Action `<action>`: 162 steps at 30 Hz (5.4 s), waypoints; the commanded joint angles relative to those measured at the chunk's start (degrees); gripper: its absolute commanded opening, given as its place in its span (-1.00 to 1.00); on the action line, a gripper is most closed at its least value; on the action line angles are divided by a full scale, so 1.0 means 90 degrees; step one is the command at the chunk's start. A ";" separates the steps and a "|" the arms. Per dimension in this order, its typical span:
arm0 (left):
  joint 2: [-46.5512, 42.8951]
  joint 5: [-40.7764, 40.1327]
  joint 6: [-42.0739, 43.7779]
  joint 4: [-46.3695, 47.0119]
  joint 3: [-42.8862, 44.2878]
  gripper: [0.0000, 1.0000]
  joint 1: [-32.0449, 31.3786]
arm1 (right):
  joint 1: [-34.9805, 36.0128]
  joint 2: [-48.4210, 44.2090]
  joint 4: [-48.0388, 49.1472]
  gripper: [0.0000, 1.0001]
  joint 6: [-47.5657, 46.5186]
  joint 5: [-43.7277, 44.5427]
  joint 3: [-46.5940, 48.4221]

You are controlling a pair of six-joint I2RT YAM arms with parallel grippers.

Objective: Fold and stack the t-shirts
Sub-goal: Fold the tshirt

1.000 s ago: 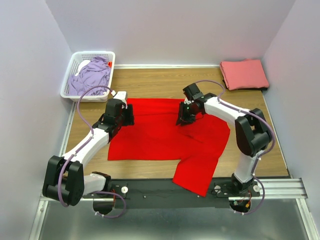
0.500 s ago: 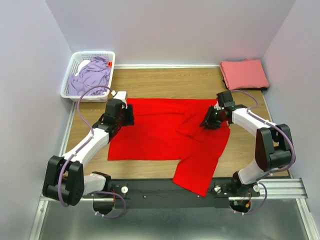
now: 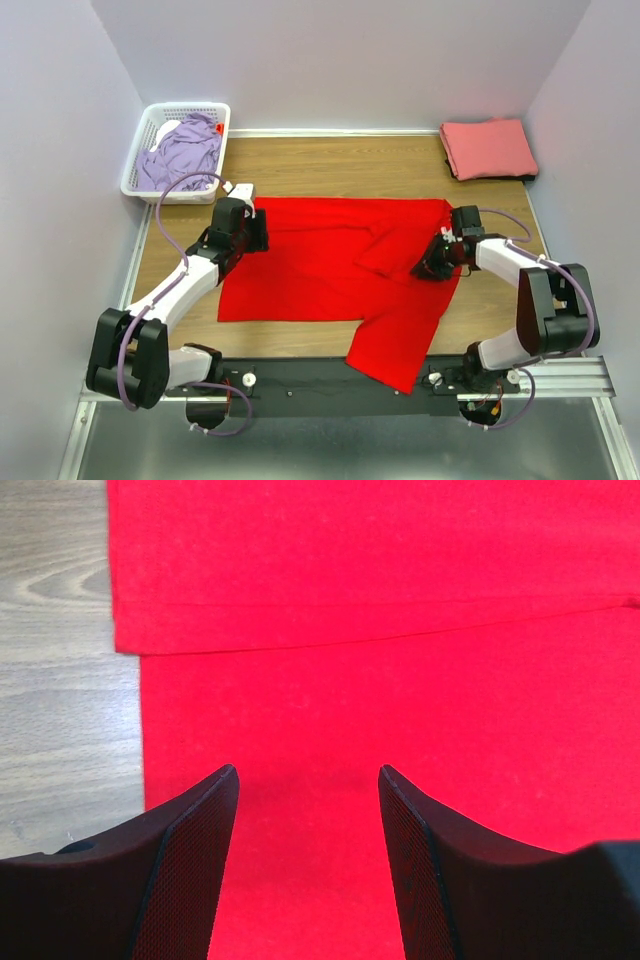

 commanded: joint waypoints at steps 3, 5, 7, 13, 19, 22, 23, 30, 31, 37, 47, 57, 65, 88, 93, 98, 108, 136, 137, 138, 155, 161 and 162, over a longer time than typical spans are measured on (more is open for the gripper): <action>0.0016 -0.0061 0.0050 -0.0034 0.0147 0.32 0.0001 | -0.0210 -0.0158 -0.0126 -0.32 -0.0016 0.0584 -0.0064; 0.0016 -0.0100 0.0050 -0.0024 0.0156 0.32 -0.0009 | -0.0210 -0.0343 -0.0214 -0.32 -0.0133 0.0545 0.0276; -0.0013 -0.0130 0.0012 -0.0015 0.0147 0.32 -0.0009 | -0.0230 -0.0509 -0.0224 -0.32 -0.0211 0.0671 0.0628; 0.0416 -0.0227 -0.0193 0.0093 0.0605 0.32 0.0177 | -0.0833 -0.0111 0.0039 -0.31 -0.0270 0.0645 0.2094; 0.1663 -0.0305 -0.0233 0.0025 0.1668 0.32 0.0509 | -0.1498 0.0983 0.1717 -0.33 0.0607 -0.0292 0.2428; 0.2194 -0.0296 -0.0243 -0.0093 0.2206 0.32 0.0587 | -0.1675 0.1724 0.2275 -0.35 0.0785 -0.0598 0.2515; 0.2513 -0.0267 -0.0243 -0.0141 0.2313 0.32 0.0645 | -0.1695 0.1891 0.2334 -0.37 0.0766 -0.0675 0.2564; 0.3619 0.0036 -0.0194 -0.0259 0.2929 0.31 0.0753 | -0.1831 0.2937 0.2608 -0.42 0.0444 -0.0579 0.2808; 0.3697 0.0036 -0.0203 -0.0268 0.2968 0.31 0.0763 | -0.1851 0.2995 0.2608 -0.42 0.0395 -0.0510 0.2818; 0.4565 0.0183 -0.0301 -0.0589 0.3495 0.29 0.0909 | -0.1997 0.3834 0.2589 -0.42 -0.0035 -0.0324 0.3208; 0.5835 0.0408 -0.0477 -0.1302 0.5194 0.23 0.1153 | -0.1997 0.5445 0.2540 -0.46 -0.0143 -0.1065 0.5111; 0.5760 0.0280 -0.0448 -0.1528 0.6377 0.23 0.1271 | -0.1929 0.4952 0.1964 -0.18 -0.0660 -0.1408 0.5885; 0.3378 -0.0715 -0.0613 -0.1528 0.4798 0.31 0.0725 | -0.1588 0.2676 0.0871 0.04 -0.1148 -0.0133 0.4441; 0.0250 -0.1058 -0.2225 -0.2739 0.0156 0.41 0.0402 | -0.0210 -0.1105 -0.0829 0.08 -0.1373 0.1883 0.0777; 0.0592 -0.0999 -0.2167 -0.2681 0.0147 0.23 0.0372 | -0.0201 -0.1311 -0.0810 0.08 -0.1422 0.1941 0.0650; 0.0982 -0.0921 -0.2069 -0.2486 0.0117 0.18 0.0343 | -0.0210 -0.1340 -0.0751 0.08 -0.1403 0.1932 0.0523; 0.1188 -0.0960 -0.2069 -0.2397 0.0068 0.17 0.0304 | -0.0201 -0.1291 -0.0683 0.08 -0.1403 0.2195 0.0455; 0.1032 -0.1038 -0.2118 -0.2485 0.0127 -1.00 0.0060 | -0.0806 -0.0716 -0.0488 0.04 -0.0788 0.2206 0.0025; 0.1022 -0.1028 -0.2108 -0.2476 0.0117 -1.00 0.0069 | -0.0864 -0.0705 -0.0420 0.03 -0.0758 0.2128 -0.0004; 0.1022 -0.1028 -0.2098 -0.2476 0.0127 -1.00 0.0070 | -0.0894 -0.0657 -0.0361 0.01 -0.0690 0.2011 -0.0072; 0.0915 -0.1028 -0.2098 -0.2514 0.0166 -1.00 0.0079 | -0.1343 -0.0490 0.0177 -0.48 -0.0621 0.1395 -0.0483; 0.0691 -0.0911 -0.2059 -0.2933 0.0342 -1.00 0.0186 | -0.1518 -0.0890 -0.0242 -0.99 -0.0631 0.1229 -0.0580; 0.0622 -0.0911 -0.2049 -0.3031 0.0381 -1.00 0.0196 | -0.1538 -0.1007 -0.0505 -0.99 -0.0641 0.1190 -0.0542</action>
